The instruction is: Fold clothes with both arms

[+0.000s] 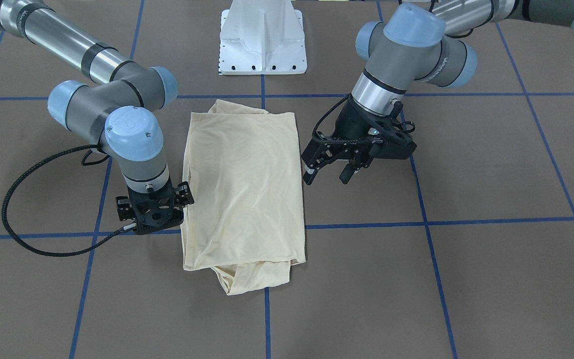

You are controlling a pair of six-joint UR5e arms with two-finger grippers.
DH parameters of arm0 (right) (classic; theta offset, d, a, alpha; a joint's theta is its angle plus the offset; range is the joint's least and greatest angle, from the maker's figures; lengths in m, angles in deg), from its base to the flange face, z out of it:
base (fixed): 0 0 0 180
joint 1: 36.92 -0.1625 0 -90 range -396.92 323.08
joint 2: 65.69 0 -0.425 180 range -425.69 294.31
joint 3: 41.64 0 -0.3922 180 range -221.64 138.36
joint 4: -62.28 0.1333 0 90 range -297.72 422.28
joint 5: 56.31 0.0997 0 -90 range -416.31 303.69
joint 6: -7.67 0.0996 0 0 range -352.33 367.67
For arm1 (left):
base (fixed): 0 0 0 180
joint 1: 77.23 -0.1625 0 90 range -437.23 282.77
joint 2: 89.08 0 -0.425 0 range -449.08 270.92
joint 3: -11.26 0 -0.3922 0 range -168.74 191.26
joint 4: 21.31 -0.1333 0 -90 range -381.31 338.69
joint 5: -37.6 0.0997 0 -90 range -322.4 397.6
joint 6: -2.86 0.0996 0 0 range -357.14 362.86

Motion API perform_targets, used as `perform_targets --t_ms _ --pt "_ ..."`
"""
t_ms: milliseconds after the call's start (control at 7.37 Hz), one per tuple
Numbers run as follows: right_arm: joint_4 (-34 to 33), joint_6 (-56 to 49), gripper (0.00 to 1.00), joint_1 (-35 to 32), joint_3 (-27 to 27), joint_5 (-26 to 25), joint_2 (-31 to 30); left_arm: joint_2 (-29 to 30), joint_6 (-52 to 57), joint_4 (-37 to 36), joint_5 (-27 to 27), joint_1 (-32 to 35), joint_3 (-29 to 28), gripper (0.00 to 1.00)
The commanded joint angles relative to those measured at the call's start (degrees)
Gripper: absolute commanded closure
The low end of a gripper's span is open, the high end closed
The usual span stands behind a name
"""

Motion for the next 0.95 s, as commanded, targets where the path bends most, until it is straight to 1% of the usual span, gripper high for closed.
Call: perform_targets --t_ms 0,136,271,407,543,679,814 --pt "-1.3 1.0 0.0 -4.2 -3.6 12.7 -0.4 -0.6 -0.3 -0.1 -1.6 -3.5 1.4 0.0" --pt "-1.2 2.4 0.0 -5.6 -5.8 14.0 -1.1 -0.8 -2.5 -0.3 -2.4 -5.7 2.4 0.0" --pt "-1.2 6.1 0.0 -5.5 -8.9 12.2 -3.0 -2.1 -6.5 -0.3 -2.4 -8.6 3.8 0.0" --pt "-0.8 6.6 0.0 -4.9 -12.2 11.2 -6.8 -4.0 -10.0 -0.1 -2.3 -11.0 5.1 0.0" --pt "-0.8 6.7 0.0 -4.9 -14.6 11.3 -8.4 -5.3 -13.8 0.1 -1.6 -13.6 6.6 0.0" --pt "-0.9 6.9 0.0 -4.4 -17.8 11.2 -11.1 -6.1 -15.9 0.0 0.3 -16.8 7.2 0.0" --pt "-0.8 9.1 0.0 -3.6 -21.2 11.2 -13.3 -6.6 -16.1 -0.1 5.3 -20.1 7.4 0.0"
